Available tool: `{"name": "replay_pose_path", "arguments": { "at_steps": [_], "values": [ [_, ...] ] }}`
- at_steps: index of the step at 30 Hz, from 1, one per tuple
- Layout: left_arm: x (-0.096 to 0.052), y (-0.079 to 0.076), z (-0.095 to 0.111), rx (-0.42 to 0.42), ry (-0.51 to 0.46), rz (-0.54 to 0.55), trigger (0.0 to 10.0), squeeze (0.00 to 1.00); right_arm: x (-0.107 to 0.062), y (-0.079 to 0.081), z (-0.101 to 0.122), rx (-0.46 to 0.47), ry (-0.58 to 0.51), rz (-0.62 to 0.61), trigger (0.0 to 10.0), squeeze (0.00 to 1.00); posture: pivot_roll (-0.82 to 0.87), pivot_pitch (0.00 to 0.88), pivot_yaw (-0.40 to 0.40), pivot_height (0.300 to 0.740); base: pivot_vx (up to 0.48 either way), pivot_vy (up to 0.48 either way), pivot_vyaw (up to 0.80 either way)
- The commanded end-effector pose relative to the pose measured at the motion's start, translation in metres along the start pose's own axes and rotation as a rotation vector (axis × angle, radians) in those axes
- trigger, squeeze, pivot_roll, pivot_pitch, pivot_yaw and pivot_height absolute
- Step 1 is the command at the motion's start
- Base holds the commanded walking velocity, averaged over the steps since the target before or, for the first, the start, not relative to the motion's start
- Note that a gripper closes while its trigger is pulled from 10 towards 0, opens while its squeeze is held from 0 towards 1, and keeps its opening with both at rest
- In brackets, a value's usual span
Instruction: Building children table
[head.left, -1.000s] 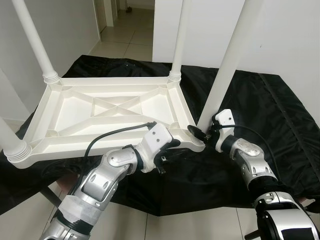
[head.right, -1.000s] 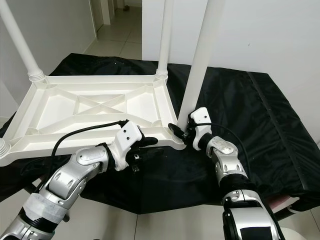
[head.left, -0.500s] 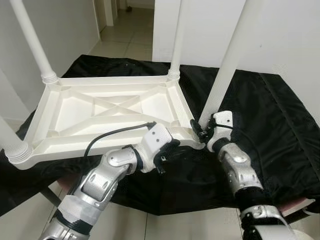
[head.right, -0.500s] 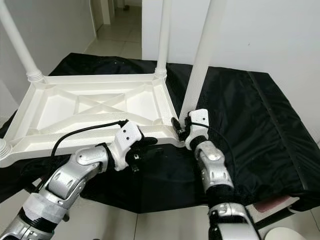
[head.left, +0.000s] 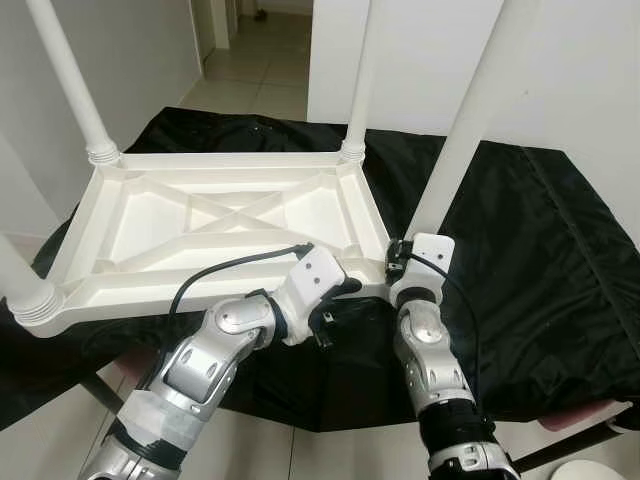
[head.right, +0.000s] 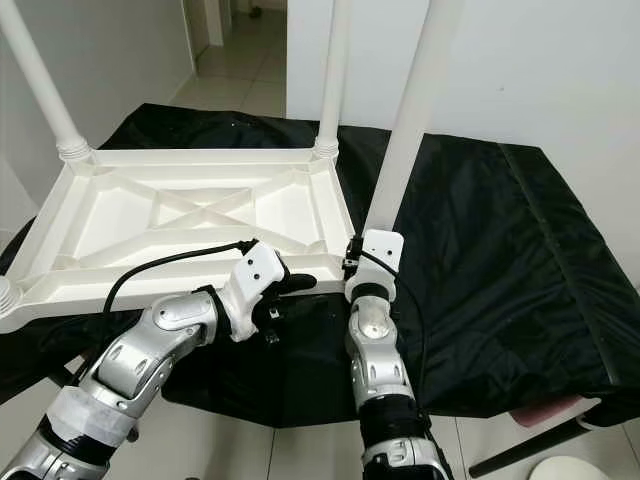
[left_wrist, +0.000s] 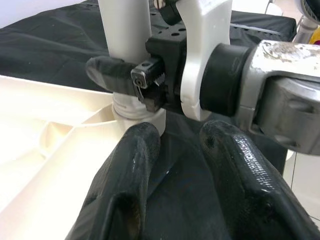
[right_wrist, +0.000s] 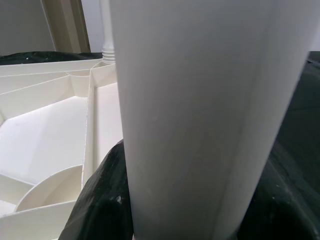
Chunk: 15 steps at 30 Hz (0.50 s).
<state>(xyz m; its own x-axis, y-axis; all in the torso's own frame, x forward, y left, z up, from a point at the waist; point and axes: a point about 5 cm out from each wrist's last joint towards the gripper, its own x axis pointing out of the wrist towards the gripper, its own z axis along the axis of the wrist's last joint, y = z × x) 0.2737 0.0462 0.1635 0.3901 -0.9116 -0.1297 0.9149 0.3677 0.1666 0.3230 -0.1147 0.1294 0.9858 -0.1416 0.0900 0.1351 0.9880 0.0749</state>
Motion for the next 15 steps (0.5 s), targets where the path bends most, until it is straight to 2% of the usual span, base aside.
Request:
{"name": "replay_pose_path", "arguments": {
  "at_steps": [1,7,8,11,15],
  "values": [
    [0.0007,-0.0015,0.0011,0.013,0.003,-0.017,10.0,0.0,-0.0051,-0.0019,-0.0094,0.007,0.048,-0.005,10.0,0.0,0.03,0.0,-0.038,0.74,0.0,0.0,0.0],
    [0.0007,-0.0005,0.0012,0.017,0.004,-0.022,10.0,0.0,-0.0056,-0.0066,-0.0094,0.026,0.048,-0.006,10.0,0.0,0.03,0.0,-0.034,0.74,0.0,0.0,0.0],
    [0.0008,-0.0005,0.001,0.018,0.005,-0.023,10.0,0.0,-0.0068,-0.0053,-0.0087,0.053,0.048,0.006,10.0,1.0,0.03,0.0,-0.034,0.74,0.0,0.0,0.0],
    [0.0015,-0.002,0.0011,0.018,0.003,-0.027,10.0,0.0,-0.01,-0.0042,-0.0046,0.096,0.024,0.059,10.0,1.0,0.03,0.0,-0.037,0.74,0.0,0.0,0.0],
    [0.0013,-0.0021,0.0008,0.016,0.003,-0.026,10.0,0.0,-0.0119,-0.0072,-0.0027,0.095,0.007,0.091,10.0,1.0,0.03,0.0,-0.037,0.74,0.0,0.0,0.0]
  ]
}}
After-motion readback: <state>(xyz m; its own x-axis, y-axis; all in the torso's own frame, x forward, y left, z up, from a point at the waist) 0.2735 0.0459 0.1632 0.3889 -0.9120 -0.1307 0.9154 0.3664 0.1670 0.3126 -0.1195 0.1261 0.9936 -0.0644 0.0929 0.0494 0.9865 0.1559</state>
